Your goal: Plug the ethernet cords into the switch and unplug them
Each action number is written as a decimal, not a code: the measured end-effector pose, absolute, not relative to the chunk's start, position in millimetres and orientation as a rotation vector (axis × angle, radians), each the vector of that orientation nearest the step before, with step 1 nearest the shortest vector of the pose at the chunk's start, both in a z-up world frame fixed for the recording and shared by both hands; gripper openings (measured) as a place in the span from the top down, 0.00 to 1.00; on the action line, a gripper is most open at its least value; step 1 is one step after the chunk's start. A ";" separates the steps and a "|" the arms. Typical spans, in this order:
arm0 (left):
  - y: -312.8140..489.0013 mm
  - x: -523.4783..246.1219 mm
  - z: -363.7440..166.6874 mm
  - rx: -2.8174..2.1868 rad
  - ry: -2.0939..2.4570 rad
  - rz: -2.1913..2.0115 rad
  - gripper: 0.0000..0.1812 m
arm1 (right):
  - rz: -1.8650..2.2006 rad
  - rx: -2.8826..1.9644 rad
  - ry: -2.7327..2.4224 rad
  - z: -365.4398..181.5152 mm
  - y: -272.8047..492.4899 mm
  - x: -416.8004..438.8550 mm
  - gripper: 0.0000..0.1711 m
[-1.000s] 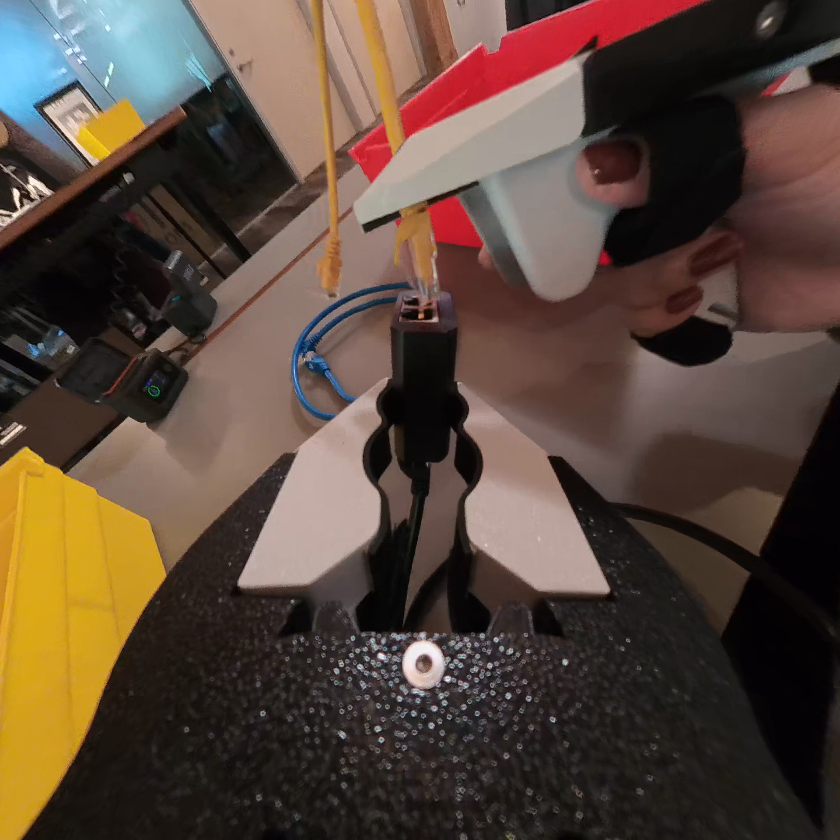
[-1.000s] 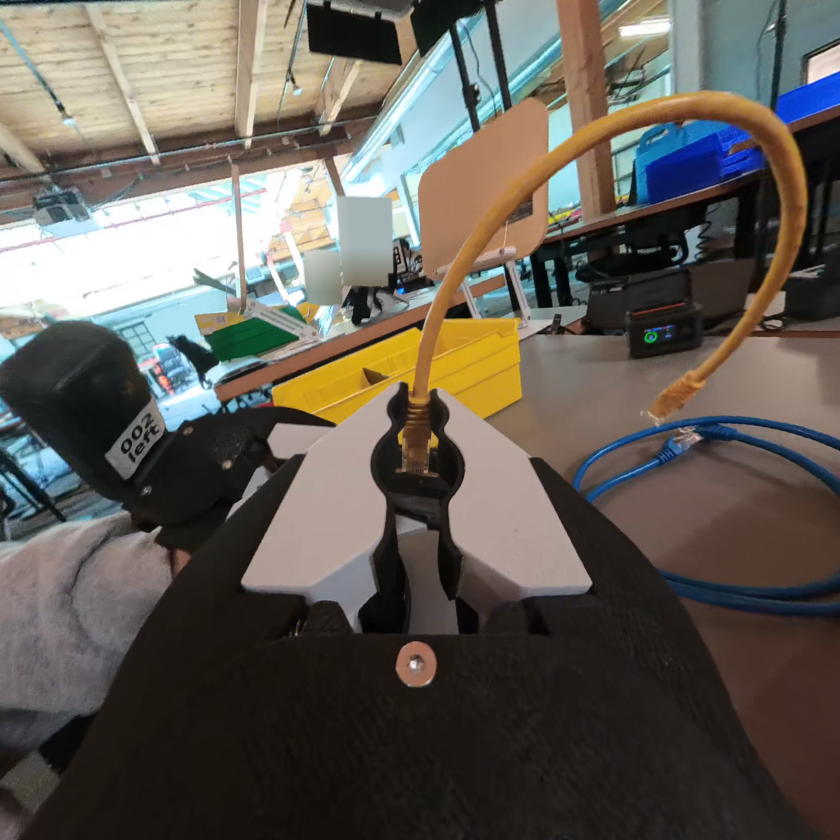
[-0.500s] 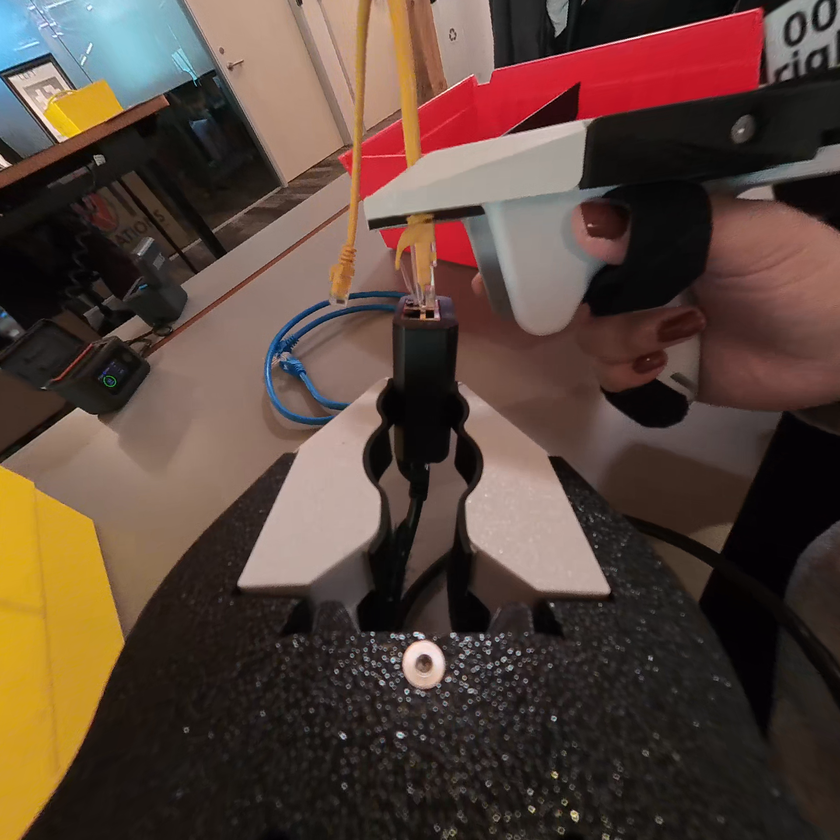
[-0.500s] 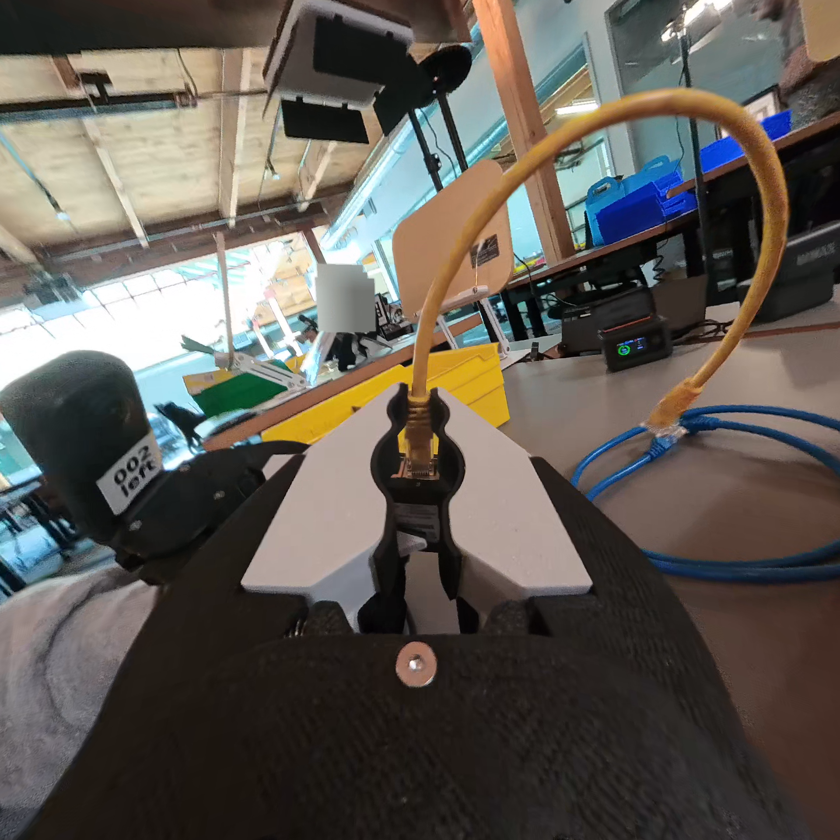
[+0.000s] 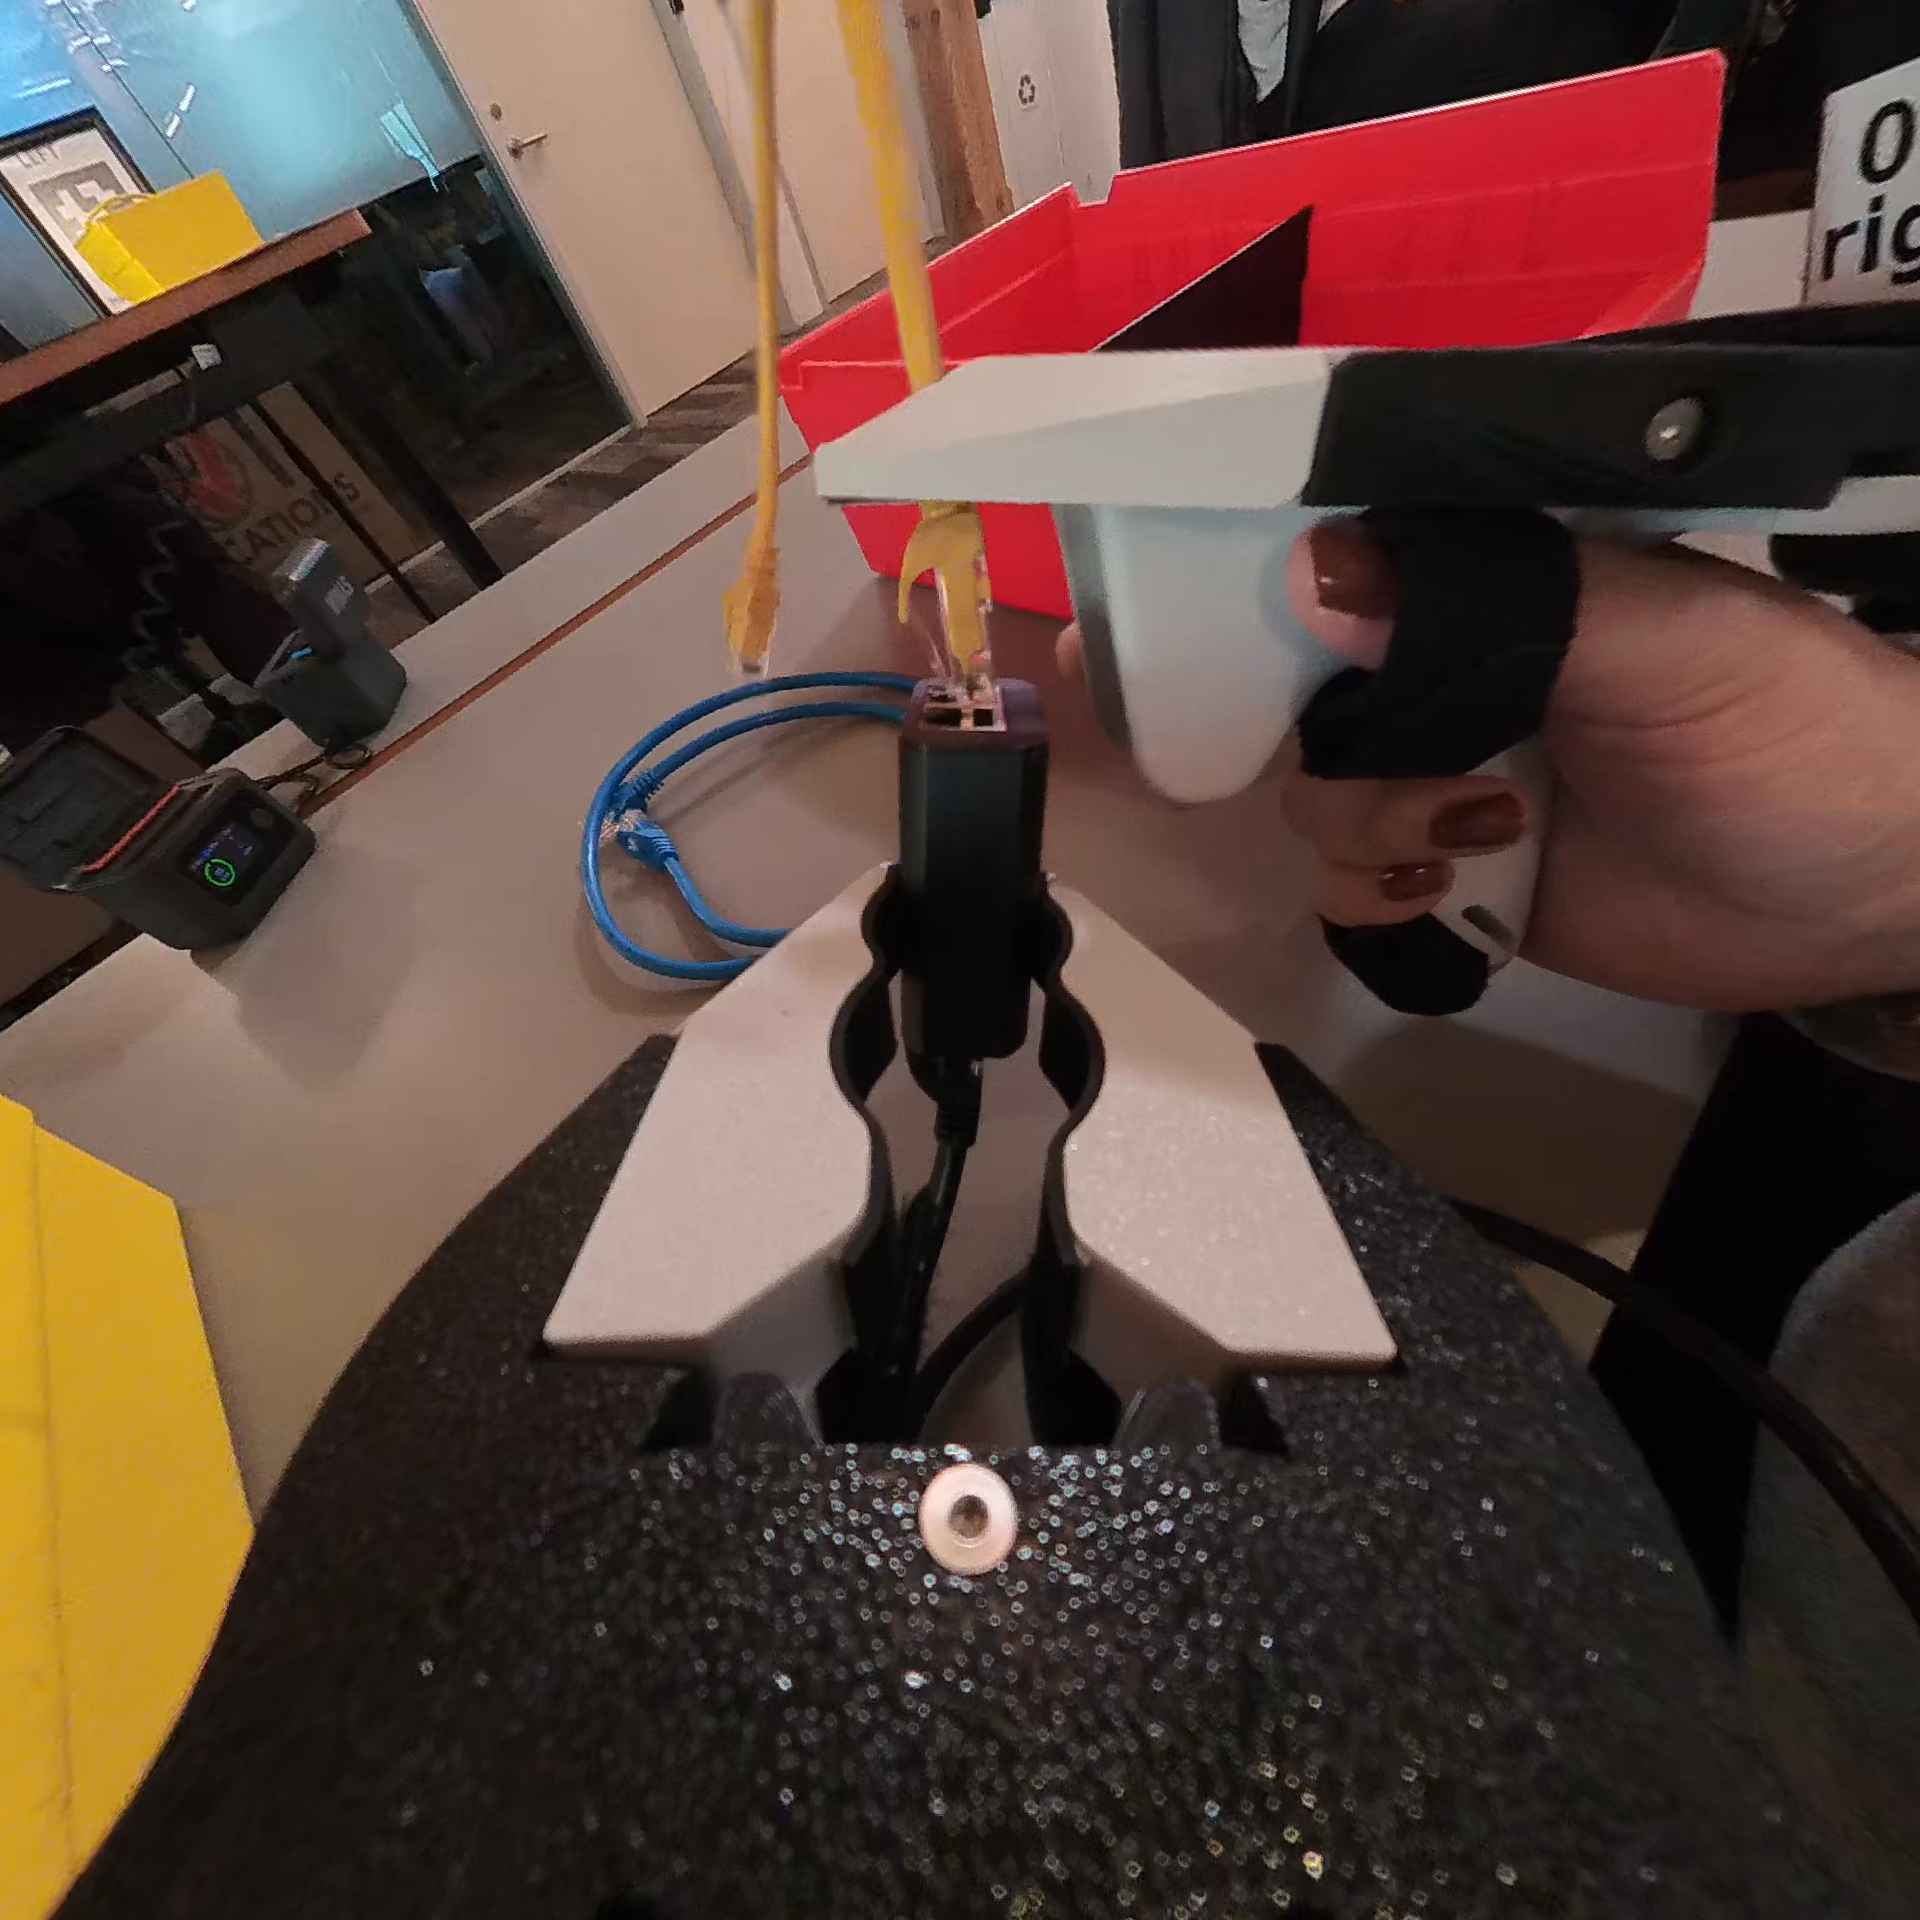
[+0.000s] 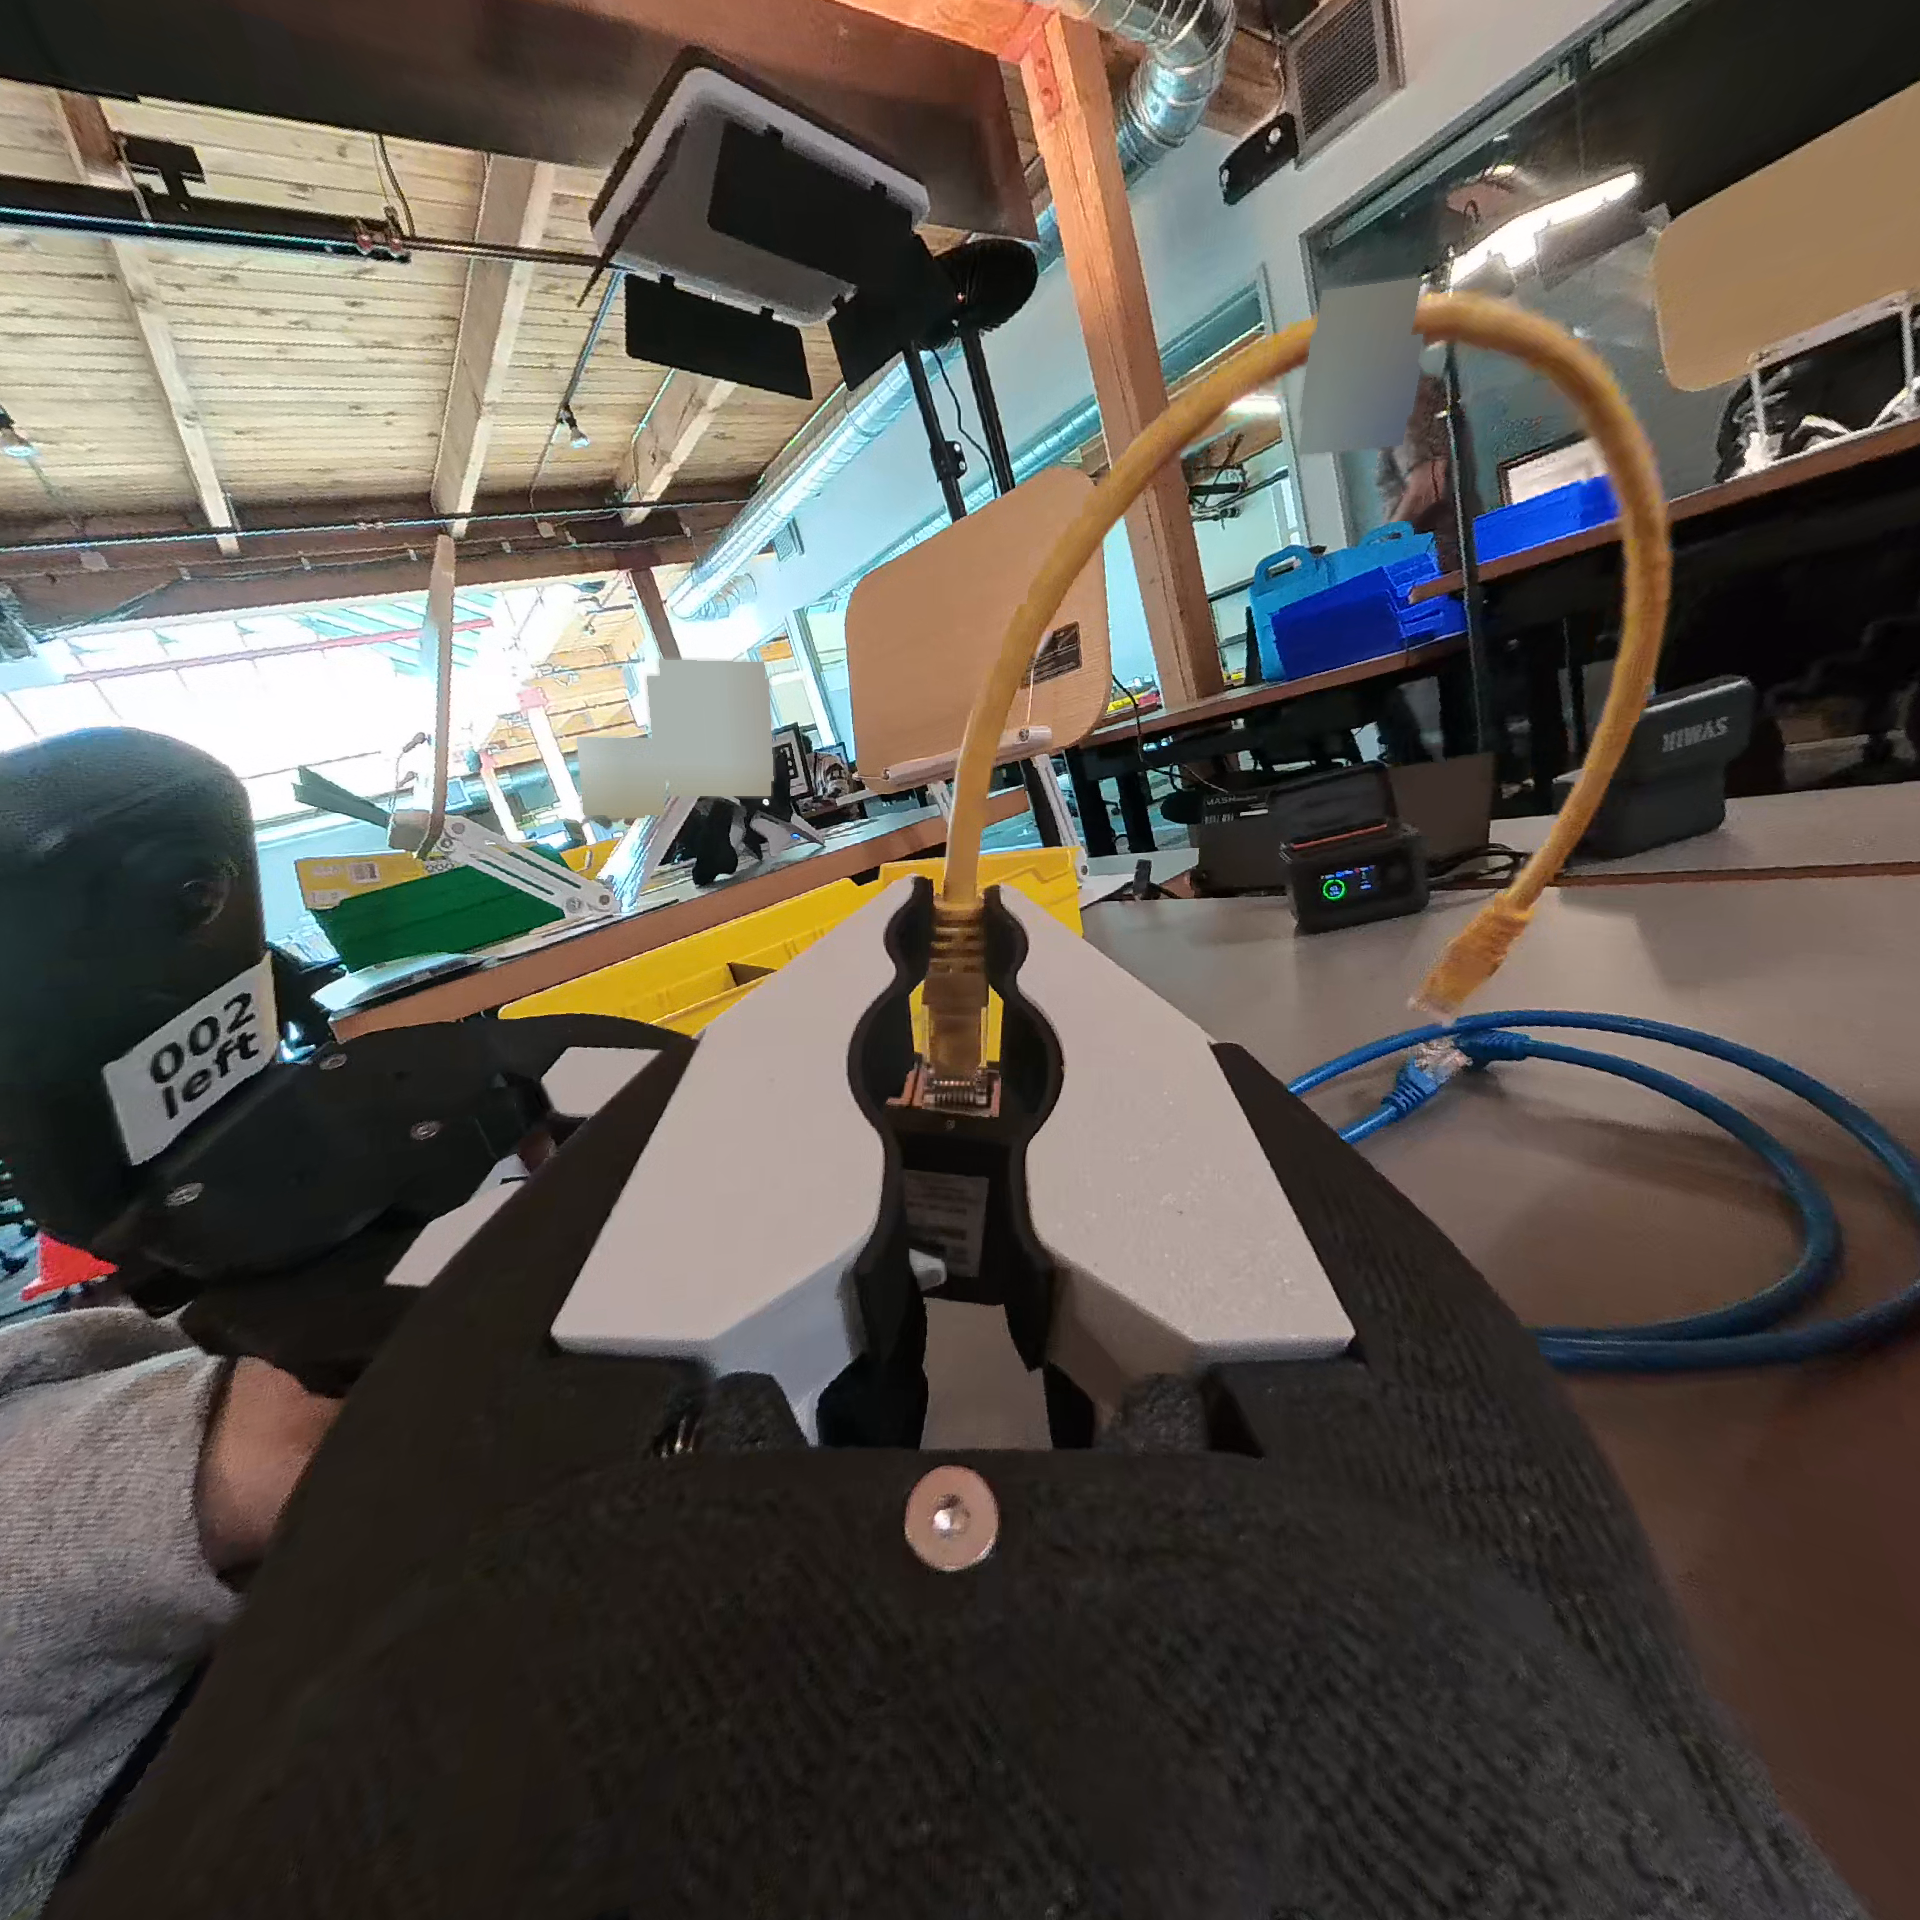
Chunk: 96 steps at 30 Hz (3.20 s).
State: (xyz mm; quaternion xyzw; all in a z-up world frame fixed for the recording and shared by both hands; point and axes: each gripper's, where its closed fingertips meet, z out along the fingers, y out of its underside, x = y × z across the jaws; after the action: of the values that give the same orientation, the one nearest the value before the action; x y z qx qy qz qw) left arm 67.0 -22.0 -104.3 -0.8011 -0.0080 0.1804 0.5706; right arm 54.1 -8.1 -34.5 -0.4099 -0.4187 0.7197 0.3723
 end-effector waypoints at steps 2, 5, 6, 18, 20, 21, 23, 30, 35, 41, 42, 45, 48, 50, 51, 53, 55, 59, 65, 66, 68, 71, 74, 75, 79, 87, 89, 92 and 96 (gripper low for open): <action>-24.0 62.3 -103.3 -1.876 -0.047 0.435 0.88 | 1.851 -1.047 -1.078 -34.0 -9.2 55.9 0.96; -29.4 51.9 -102.3 -1.874 -0.110 0.445 0.88 | 1.860 -1.060 -1.098 -36.9 -12.4 57.8 0.96; -31.5 48.5 -102.2 -1.877 -0.122 0.458 0.88 | 1.862 -1.075 -1.109 -39.4 -13.4 57.4 0.96; -28.8 48.0 -109.0 -1.945 -0.002 0.592 0.89 | 1.836 -1.166 -1.170 -46.0 -5.4 48.1 0.96; -29.0 47.2 -108.5 -1.943 -0.002 0.603 0.88 | 1.811 -1.168 -1.197 -47.9 -6.3 47.4 0.96; -29.3 46.6 -108.2 -1.943 -0.003 0.603 0.88 | 1.797 -1.169 -1.211 -49.4 -7.0 47.3 0.96; -30.4 44.9 -109.0 -1.948 -0.002 0.612 0.89 | 1.781 -1.168 -1.234 -51.2 -8.9 47.3 0.96; -31.8 42.0 -110.1 -1.962 0.047 0.703 0.88 | 1.761 -1.181 -1.291 -54.0 -11.4 47.7 0.96; -32.5 40.0 -112.0 -1.970 0.083 0.753 0.88 | 1.853 -1.243 -1.287 -57.4 -11.3 48.4 0.96; -31.1 41.7 -110.1 -1.956 0.154 0.785 0.89 | 1.793 -1.216 -1.383 -60.3 -8.5 45.3 0.96; -30.8 42.4 -110.8 -1.957 0.154 0.781 0.89 | 1.757 -1.190 -1.408 -60.7 -8.9 45.3 0.96; -30.6 42.7 -113.7 -1.966 0.143 0.750 0.89 | 1.761 -1.161 -1.447 -60.7 -12.4 46.3 0.96; -30.3 42.6 -118.4 -1.984 0.110 0.663 0.89 | 1.873 -1.242 -1.470 -65.7 -13.0 44.6 0.96; -29.1 43.4 -125.1 -2.007 0.107 0.623 0.89 | 1.871 -1.314 -1.478 -75.2 -8.9 40.4 0.96; -28.6 43.1 -129.6 -2.026 0.114 0.623 0.89 | 1.848 -1.342 -1.483 -80.2 -7.4 38.4 0.96; -27.0 42.7 -137.0 -2.054 0.122 0.622 0.89 | 1.783 -1.372 -1.485 -88.3 -4.6 35.0 0.96; -26.0 42.1 -140.2 -2.058 0.106 0.606 0.89 | 1.751 -1.401 -1.485 -93.3 -2.8 32.4 0.96; -26.2 41.6 -144.3 -2.068 0.087 0.576 0.89 | 1.821 -1.510 -1.439 -100.4 -1.4 30.3 0.96; -24.4 41.2 -157.3 -2.122 0.100 0.572 0.89 | 1.883 -1.680 -1.380 -119.0 3.0 27.5 0.96; -23.7 41.9 -157.7 -2.120 0.093 0.554 0.88 | 1.881 -1.682 -1.377 -119.1 3.2 27.2 0.96; -21.0 42.1 -158.7 -2.117 0.044 0.498 0.88 | 1.892 -1.683 -1.387 -119.4 1.5 27.3 0.96; -19.7 37.3 -169.5 -2.160 -0.036 0.447 0.86 | 1.897 -1.655 -1.432 -119.1 -8.7 29.2 0.96; -20.3 38.3 -167.3 -2.149 0.038 0.499 0.88 | 1.913 -1.641 -1.426 -117.0 -10.3 29.2 0.96; -19.2 39.6 -162.3 -2.123 0.052 0.518 0.88 | 1.937 -1.632 -1.404 -113.9 -10.1 29.5 0.96; -18.2 42.3 -148.6 -2.053 0.018 0.458 0.88 | 1.959 -1.578 -1.338 -102.9 -15.1 32.8 0.95; -17.6 44.8 -141.8 -2.065 0.060 0.515 0.88 | 1.912 -1.525 -1.325 -99.3 -15.6 35.7 0.95; -15.3 44.7 -137.3 -2.065 0.041 0.474 0.88 | 1.978 -1.526 -1.290 -92.5 -13.7 35.3 0.96; -16.6 38.1 -136.9 -2.081 -0.001 0.466 0.88 | 1.954 -1.471 -1.358 -90.5 -18.2 37.6 0.85; -33.2 20.1 -135.4 -2.096 0.052 0.593 0.88 | 1.843 -1.230 -1.443 -81.9 -35.0 55.8 0.82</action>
State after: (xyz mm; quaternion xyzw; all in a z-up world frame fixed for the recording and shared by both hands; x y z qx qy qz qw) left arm 20.1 -33.2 -135.4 -0.8526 0.0210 0.2411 0.4630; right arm 55.8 -35.0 -81.9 -0.4508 -0.5289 0.6755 0.2465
